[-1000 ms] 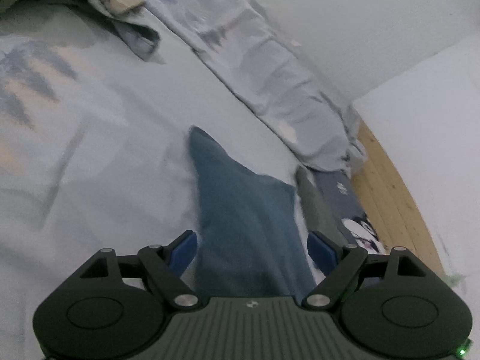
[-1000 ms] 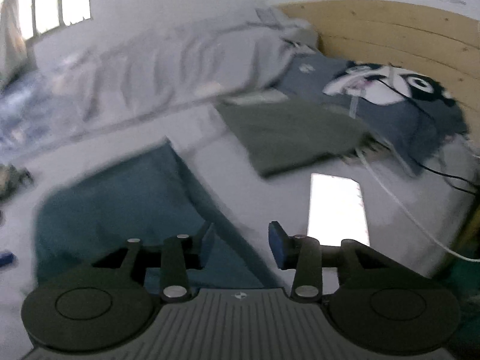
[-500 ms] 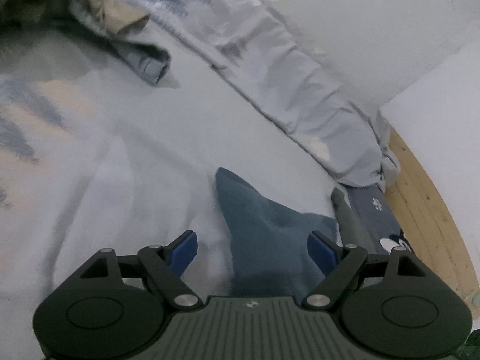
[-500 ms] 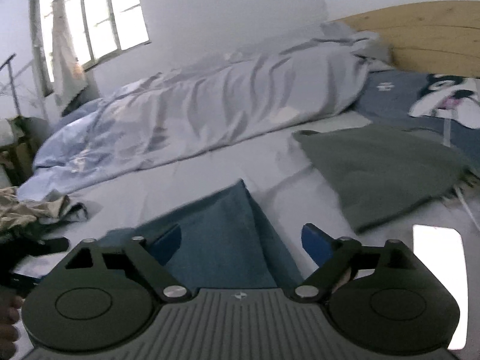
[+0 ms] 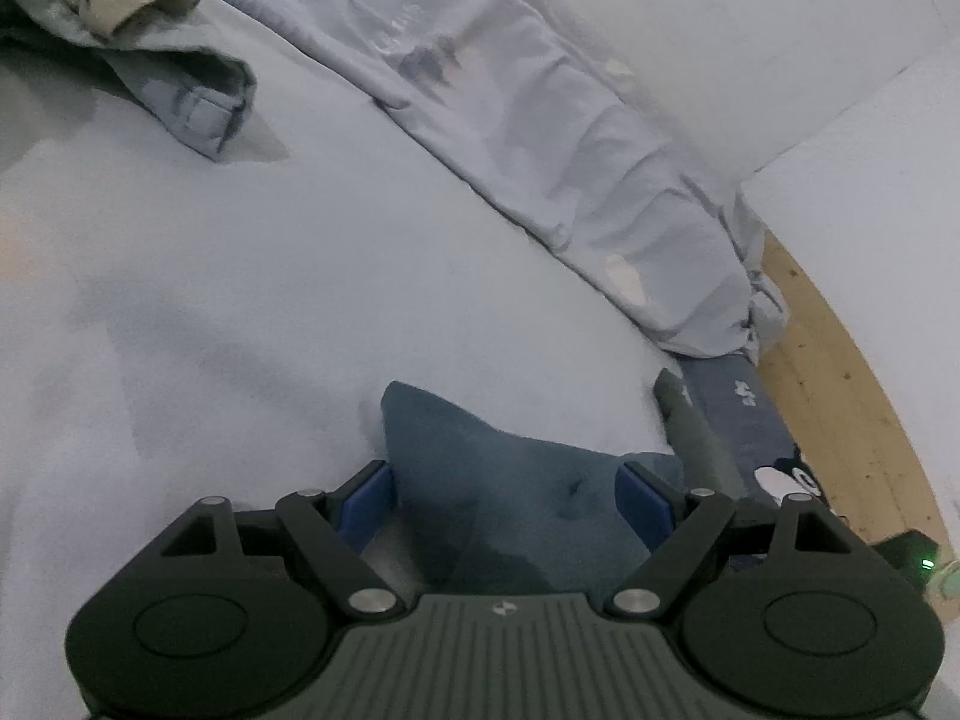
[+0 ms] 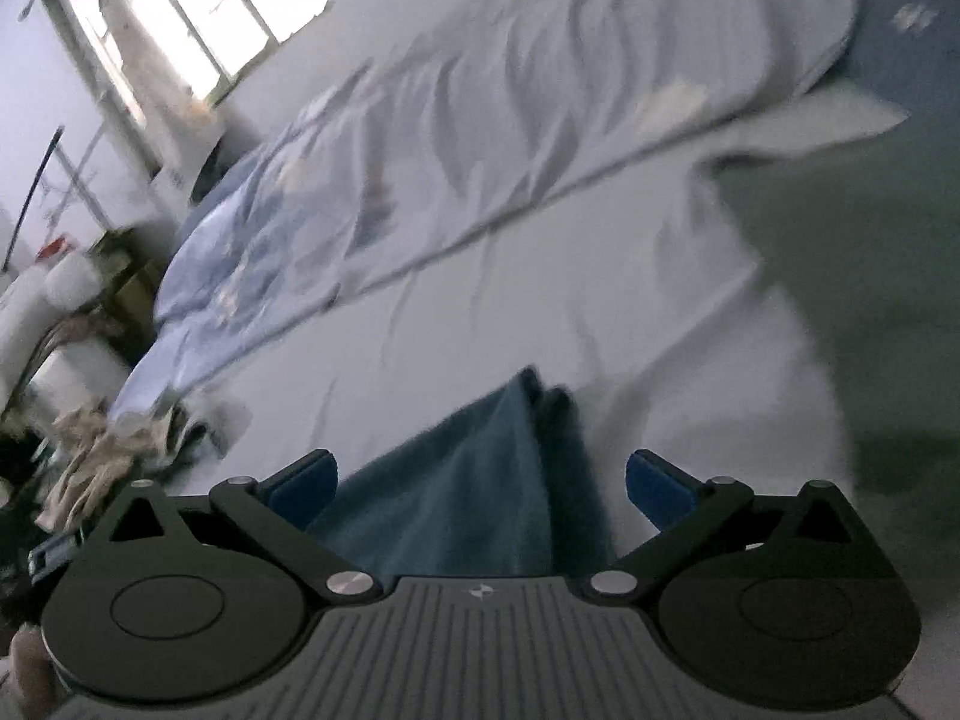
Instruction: Fold clothes
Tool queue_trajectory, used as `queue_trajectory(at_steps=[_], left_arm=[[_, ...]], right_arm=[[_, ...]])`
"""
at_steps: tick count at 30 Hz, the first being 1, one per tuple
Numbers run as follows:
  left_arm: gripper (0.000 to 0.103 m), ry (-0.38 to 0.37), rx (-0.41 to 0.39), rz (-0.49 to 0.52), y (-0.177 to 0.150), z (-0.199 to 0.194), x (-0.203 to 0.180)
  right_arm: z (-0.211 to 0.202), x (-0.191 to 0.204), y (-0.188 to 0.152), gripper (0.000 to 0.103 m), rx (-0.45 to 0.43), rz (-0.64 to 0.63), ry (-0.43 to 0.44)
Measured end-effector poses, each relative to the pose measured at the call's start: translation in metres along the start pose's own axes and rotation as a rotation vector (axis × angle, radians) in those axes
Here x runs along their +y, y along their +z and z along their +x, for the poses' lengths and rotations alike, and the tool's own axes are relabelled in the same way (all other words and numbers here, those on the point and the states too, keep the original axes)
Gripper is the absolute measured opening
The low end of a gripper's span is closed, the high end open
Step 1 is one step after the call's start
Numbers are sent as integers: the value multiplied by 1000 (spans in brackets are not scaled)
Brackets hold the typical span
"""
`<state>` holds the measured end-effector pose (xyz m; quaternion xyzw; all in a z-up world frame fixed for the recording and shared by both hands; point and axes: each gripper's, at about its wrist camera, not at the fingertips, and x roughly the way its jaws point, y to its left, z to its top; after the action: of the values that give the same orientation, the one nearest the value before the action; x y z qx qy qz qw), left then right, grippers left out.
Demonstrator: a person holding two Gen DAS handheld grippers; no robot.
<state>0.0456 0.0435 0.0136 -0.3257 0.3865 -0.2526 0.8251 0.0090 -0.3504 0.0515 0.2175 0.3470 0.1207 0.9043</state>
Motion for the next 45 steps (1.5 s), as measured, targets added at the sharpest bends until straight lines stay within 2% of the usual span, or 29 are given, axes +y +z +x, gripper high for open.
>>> queue_trajectory(at_steps=[6, 9, 14, 16, 18, 21, 23, 24, 26, 27, 28, 29, 33, 36, 39, 45], left_arm=[[81, -38, 21, 13, 6, 10, 2], [79, -56, 35, 18, 11, 17, 2], [55, -46, 37, -4, 12, 22, 6], [37, -42, 39, -3, 12, 24, 6], [31, -42, 42, 1, 11, 25, 6], [31, -43, 46, 8, 10, 27, 6], [19, -43, 50, 12, 9, 28, 6], [11, -43, 51, 15, 9, 29, 6], [9, -44, 54, 19, 8, 30, 6], [8, -44, 56, 21, 8, 31, 6], [8, -44, 57, 24, 8, 31, 6], [8, -44, 58, 27, 7, 32, 6], [6, -59, 6, 88, 8, 18, -12], [6, -74, -47, 138, 7, -1, -33], [6, -78, -115, 234, -1, -31, -67], [6, -72, -243, 427, -32, -88, -147]], right_arm=[[26, -17, 11, 103, 119, -32, 101], [34, -20, 10, 103, 162, -71, 117], [42, -22, 8, 103, 176, -126, 144], [47, -21, 10, 103, 172, -132, 151], [50, -18, 11, 103, 176, -152, 149], [53, -13, 11, 103, 184, -191, 141], [55, -10, 11, 100, 190, -217, 136], [56, -8, 12, 94, 192, -230, 133], [54, -6, 10, 42, 185, -258, 100], [52, -6, 10, 33, 179, -260, 72], [49, -7, 9, 19, 182, -251, 80], [47, -4, 7, 18, 185, -258, 82], [32, 25, -4, 15, 109, -361, -21], [2, 45, -12, 14, -20, -423, -83], [-42, 63, -22, 13, -154, -454, -118], [-141, 96, -45, 13, -353, -484, -174]])
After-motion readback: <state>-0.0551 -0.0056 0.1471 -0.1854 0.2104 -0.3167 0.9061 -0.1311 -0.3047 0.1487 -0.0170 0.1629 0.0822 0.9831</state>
